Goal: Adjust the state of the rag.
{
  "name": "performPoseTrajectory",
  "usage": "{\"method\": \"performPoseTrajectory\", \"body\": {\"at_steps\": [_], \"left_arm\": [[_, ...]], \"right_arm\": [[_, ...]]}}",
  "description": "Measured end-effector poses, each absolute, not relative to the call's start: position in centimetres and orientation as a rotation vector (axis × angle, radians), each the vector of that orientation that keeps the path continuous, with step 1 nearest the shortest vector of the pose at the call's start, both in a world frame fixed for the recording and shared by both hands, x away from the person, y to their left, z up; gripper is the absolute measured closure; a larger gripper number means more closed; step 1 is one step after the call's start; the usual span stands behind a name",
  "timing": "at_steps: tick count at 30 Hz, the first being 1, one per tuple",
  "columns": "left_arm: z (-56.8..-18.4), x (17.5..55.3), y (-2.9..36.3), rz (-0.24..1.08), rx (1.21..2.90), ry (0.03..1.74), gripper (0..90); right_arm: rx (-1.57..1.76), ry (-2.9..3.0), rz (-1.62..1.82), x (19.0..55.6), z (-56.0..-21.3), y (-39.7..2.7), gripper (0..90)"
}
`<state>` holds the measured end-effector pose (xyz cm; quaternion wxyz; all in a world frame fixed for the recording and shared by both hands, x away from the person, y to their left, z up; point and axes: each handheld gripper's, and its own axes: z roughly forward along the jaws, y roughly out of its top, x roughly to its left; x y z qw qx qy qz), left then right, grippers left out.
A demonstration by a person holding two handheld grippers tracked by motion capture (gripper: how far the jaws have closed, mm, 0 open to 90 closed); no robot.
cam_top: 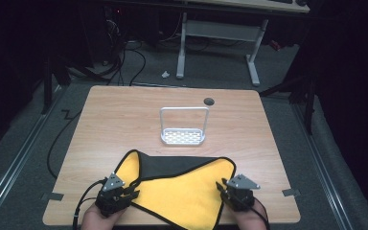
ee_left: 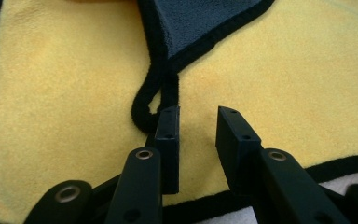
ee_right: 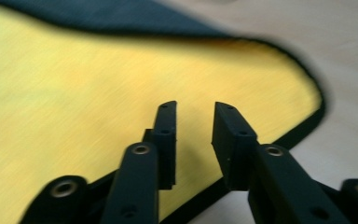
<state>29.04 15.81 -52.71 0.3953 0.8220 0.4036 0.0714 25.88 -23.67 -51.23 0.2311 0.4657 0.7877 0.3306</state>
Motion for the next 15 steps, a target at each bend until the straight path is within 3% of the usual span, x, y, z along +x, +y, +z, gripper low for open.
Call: {"method": "performPoseTrajectory", "body": {"at_steps": [2,5,11,15], "left_arm": [[-52.7,28.8,15.6,0.174,2.092,1.009,70.6],[-52.7,28.0,14.8,0.122,2.108,0.963,71.1],[-52.3,27.2,13.6,0.099,2.109,0.888,69.1],[-51.4,28.0,14.7,0.218,2.035,0.883,66.8]], "right_arm": [[1.251,2.234,0.849,25.1,-52.1,-23.4,85.7],[1.288,2.206,0.836,25.8,-52.3,-24.6,89.2],[1.359,2.087,0.767,28.2,-52.5,-27.5,90.0],[1.377,2.037,0.729,29.5,-52.6,-28.7,90.0]]}}
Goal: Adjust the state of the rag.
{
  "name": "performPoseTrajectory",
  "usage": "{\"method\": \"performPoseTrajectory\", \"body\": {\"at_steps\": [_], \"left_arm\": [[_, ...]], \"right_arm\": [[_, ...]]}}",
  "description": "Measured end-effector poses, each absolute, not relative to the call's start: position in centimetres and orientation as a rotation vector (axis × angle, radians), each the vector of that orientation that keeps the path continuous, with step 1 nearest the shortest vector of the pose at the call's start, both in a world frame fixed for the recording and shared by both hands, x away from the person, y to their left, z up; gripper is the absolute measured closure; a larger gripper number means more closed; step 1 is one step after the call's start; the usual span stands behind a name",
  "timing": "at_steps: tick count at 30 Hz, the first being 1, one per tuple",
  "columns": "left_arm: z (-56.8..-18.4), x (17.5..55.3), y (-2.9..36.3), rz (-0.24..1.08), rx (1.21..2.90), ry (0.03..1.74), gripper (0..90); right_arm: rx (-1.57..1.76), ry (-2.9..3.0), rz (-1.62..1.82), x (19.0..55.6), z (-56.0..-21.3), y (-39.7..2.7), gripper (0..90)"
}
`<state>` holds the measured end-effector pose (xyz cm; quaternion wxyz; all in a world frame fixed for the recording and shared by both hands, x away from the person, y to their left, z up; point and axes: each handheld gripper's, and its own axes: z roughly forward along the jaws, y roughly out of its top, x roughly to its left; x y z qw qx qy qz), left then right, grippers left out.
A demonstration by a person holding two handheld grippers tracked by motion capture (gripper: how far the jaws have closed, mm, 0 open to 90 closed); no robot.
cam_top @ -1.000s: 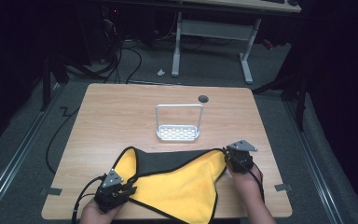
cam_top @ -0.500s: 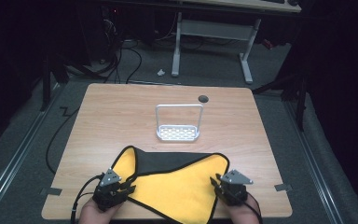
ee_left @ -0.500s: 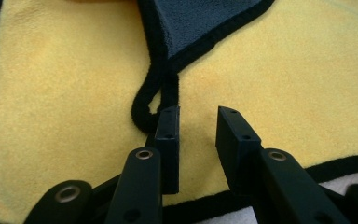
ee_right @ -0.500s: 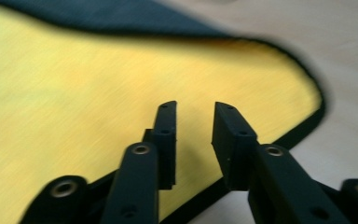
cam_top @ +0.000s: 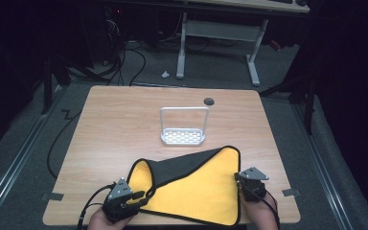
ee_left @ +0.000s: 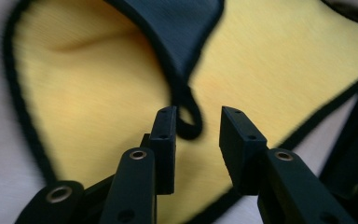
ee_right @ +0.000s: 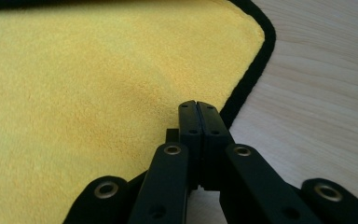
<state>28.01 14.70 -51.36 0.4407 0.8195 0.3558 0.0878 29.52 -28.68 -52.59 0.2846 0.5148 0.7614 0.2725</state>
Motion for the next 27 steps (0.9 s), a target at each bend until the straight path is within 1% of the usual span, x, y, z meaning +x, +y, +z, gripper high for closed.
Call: {"method": "performPoseTrajectory", "body": {"at_steps": [1,2,3,4,5,8,12,14,15,16,18,19,20,21,22,23,24,25,26,27], "left_arm": [[-51.5,29.0,15.3,0.265,2.034,0.925,66.8],[-51.7,29.6,15.4,0.275,2.042,0.951,68.5],[-52.1,30.2,15.6,0.249,2.054,0.989,71.9],[-52.7,30.7,15.7,0.181,2.057,1.026,72.4],[-52.7,30.7,15.7,0.181,2.057,1.026,72.8],[-52.7,29.5,15.3,0.198,2.091,1.008,72.8],[-52.6,26.9,14.9,0.157,2.118,0.976,72.8],[-52.5,26.1,14.3,0.169,2.152,0.938,72.8],[-52.4,26.0,14.1,0.152,2.149,0.934,72.5],[-52.3,26.2,13.9,0.105,2.129,0.928,72.5],[-52.0,26.7,13.4,0.032,2.049,0.904,68.8],[-51.8,27.4,12.2,0.028,2.032,0.894,62.1],[-51.8,27.4,12.2,0.028,2.032,0.894,58.5],[-51.9,27.6,11.5,0.045,2.038,0.886,58.5],[-52.2,28.2,10.0,0.058,2.079,0.882,51.9],[-52.2,28.2,10.0,0.058,2.079,0.882,51.9],[-52.4,28.4,9.4,0.062,2.110,0.892,63.5],[-52.6,28.6,8.9,0.057,2.126,0.891,63.5],[-52.5,28.7,8.6,0.032,2.116,0.880,76.6],[-52.2,28.9,8.5,0.008,2.090,0.874,81.4]], "right_arm": [[1.390,2.032,0.738,29.6,-52.6,-28.8,90.0],[1.377,2.031,0.740,29.6,-52.7,-28.9,90.0],[1.357,2.023,0.731,29.4,-52.8,-28.7,90.0],[1.356,2.022,0.725,29.4,-52.8,-28.7,90.0],[1.356,2.022,0.725,29.4,-52.8,-28.7,90.0],[1.347,2.027,0.718,28.9,-52.7,-28.8,89.9],[1.355,2.031,0.722,28.0,-52.7,-29.4,88.5],[1.368,2.034,0.729,27.5,-52.6,-29.7,87.7],[1.373,2.031,0.738,27.4,-52.6,-29.9,86.8],[1.373,2.031,0.738,27.4,-52.6,-29.9,86.8],[1.374,2.028,0.741,27.5,-52.6,-29.9,86.1],[1.376,2.023,0.739,27.6,-52.7,-29.8,85.8],[1.376,2.023,0.739,27.6,-52.7,-29.8,85.8],[1.376,2.021,0.740,27.7,-52.7,-29.7,85.7],[1.370,2.020,0.739,27.7,-52.7,-29.7,85.6],[1.370,2.020,0.739,27.7,-52.7,-29.7,85.6],[1.367,2.018,0.739,27.7,-52.7,-29.7,85.6],[1.367,2.018,0.739,27.7,-52.7,-29.7,85.6],[1.367,2.017,0.741,27.7,-52.7,-29.7,85.6],[1.367,2.016,0.742,27.7,-52.7,-29.7,85.5]]}}
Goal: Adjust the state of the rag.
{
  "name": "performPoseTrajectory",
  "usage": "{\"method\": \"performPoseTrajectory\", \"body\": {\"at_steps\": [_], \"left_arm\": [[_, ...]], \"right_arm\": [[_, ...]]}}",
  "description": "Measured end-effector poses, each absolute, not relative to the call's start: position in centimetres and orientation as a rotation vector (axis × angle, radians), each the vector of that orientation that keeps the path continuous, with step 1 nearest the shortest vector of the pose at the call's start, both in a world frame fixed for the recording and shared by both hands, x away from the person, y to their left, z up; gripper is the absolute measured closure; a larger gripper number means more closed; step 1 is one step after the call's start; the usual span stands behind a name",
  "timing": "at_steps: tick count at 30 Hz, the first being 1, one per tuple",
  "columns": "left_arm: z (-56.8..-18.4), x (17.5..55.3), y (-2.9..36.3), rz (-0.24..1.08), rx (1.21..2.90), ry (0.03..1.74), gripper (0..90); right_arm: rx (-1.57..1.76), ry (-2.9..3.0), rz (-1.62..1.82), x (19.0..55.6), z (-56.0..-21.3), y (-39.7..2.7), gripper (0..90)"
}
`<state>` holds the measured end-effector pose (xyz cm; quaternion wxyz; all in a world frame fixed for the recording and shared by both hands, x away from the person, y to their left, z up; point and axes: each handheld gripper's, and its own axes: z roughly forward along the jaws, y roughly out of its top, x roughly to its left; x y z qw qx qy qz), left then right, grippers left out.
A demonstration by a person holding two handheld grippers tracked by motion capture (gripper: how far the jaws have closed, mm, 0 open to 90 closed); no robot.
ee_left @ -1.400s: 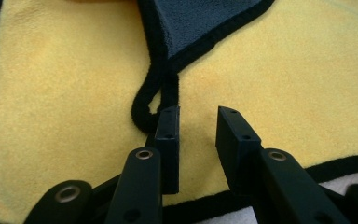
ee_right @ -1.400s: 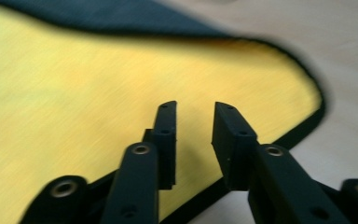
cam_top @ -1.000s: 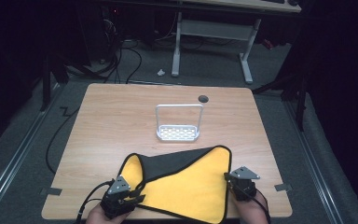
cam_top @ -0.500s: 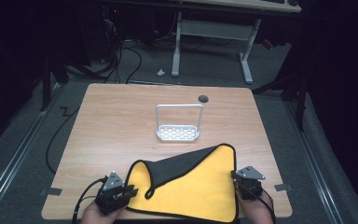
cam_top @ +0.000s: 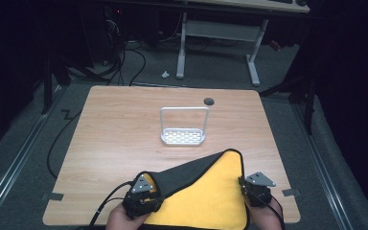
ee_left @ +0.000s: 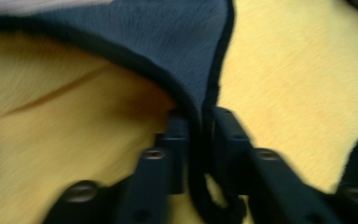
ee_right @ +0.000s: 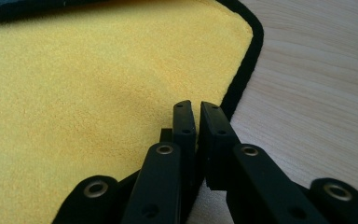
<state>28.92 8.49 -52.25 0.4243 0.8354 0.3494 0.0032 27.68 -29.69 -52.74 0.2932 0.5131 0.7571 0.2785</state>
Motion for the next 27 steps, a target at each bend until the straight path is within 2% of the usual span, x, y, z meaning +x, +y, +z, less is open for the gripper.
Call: {"method": "performPoseTrajectory", "body": {"at_steps": [4,8,10,16,20,27], "left_arm": [[-49.7,30.9,9.4,-0.007,1.935,0.870,82.6],[-48.9,35.7,12.6,-0.033,1.699,1.052,81.6],[-49.6,38.2,13.7,0.016,1.655,1.152,76.0],[-51.0,39.6,15.4,0.085,1.647,1.252,61.8],[-50.5,38.3,16.2,0.120,1.657,1.210,60.4],[-51.1,33.9,14.4,0.194,1.906,1.032,62.5]], "right_arm": [[1.364,2.017,0.739,27.7,-52.7,-29.7,85.6],[1.362,2.017,0.741,27.7,-52.8,-29.7,85.5],[1.359,2.019,0.737,27.7,-52.8,-29.7,85.6],[1.357,2.017,0.739,27.7,-52.8,-29.6,85.5],[1.352,2.018,0.736,27.7,-52.8,-29.6,85.5],[1.348,2.022,0.731,27.7,-52.8,-29.6,85.2]]}}
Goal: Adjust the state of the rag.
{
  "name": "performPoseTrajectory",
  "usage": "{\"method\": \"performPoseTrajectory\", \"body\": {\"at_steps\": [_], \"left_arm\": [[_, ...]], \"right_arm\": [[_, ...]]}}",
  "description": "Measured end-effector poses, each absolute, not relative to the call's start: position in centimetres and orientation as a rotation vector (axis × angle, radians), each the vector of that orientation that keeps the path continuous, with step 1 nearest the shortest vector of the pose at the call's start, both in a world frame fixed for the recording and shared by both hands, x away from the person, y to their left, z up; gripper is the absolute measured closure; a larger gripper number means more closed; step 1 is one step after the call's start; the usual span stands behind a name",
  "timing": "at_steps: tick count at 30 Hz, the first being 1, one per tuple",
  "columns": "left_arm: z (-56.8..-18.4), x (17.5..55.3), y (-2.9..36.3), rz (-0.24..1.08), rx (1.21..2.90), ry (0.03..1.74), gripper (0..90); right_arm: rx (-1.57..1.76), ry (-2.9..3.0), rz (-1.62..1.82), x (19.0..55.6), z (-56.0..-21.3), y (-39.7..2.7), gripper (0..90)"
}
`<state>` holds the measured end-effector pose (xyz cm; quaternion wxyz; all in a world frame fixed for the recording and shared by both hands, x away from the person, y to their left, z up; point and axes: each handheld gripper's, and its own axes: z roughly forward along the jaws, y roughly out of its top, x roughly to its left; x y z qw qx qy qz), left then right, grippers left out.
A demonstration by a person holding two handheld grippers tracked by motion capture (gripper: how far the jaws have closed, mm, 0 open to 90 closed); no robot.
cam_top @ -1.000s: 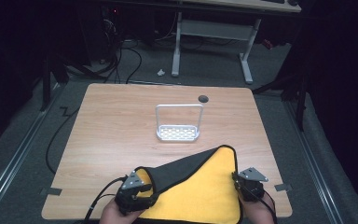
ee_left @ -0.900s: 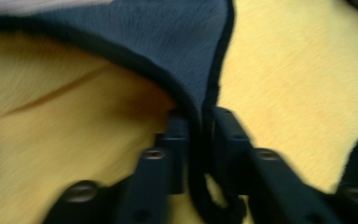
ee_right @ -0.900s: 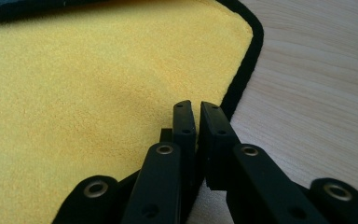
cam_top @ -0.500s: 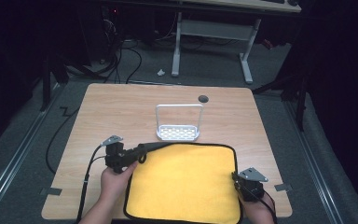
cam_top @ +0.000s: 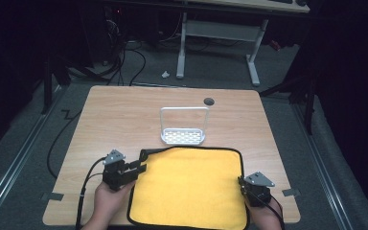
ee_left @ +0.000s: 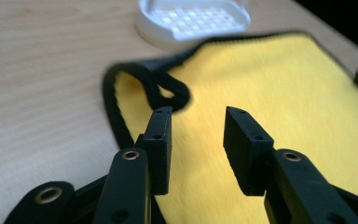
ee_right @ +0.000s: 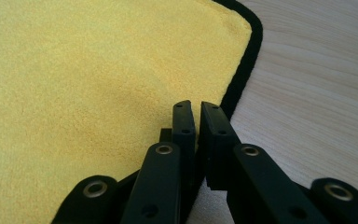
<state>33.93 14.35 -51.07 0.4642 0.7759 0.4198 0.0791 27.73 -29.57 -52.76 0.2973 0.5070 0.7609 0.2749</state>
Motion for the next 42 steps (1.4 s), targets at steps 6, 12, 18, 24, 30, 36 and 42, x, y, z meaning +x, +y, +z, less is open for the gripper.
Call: {"method": "performPoseTrajectory", "body": {"at_steps": [6,12,18,24,30,36,42], "left_arm": [[-53.1,32.8,13.4,0.196,2.040,0.999,62.5],[-53.1,31.6,12.9,0.167,2.053,0.964,63.9],[-53.1,30.3,11.0,0.075,2.077,0.883,63.8],[-52.7,30.8,8.6,0.055,2.101,0.798,63.4],[-51.8,35.4,8.7,0.186,2.031,0.881,64.6],[-51.9,39.3,10.7,0.267,1.975,1.031,65.5],[-52.5,40.4,11.7,0.282,1.956,1.091,55.8]], "right_arm": [[1.345,2.017,0.726,27.7,-52.8,-29.5,85.1],[1.350,2.016,0.720,27.8,-52.7,-29.6,84.0],[1.364,1.989,0.671,27.7,-52.7,-30.6,82.1],[1.412,1.940,0.640,27.5,-52.6,-32.4,81.0],[1.411,1.934,0.630,27.8,-52.6,-32.6,80.7],[1.418,1.929,0.640,27.8,-52.6,-32.7,80.4],[1.421,1.926,0.639,27.9,-52.6,-32.6,79.5]]}}
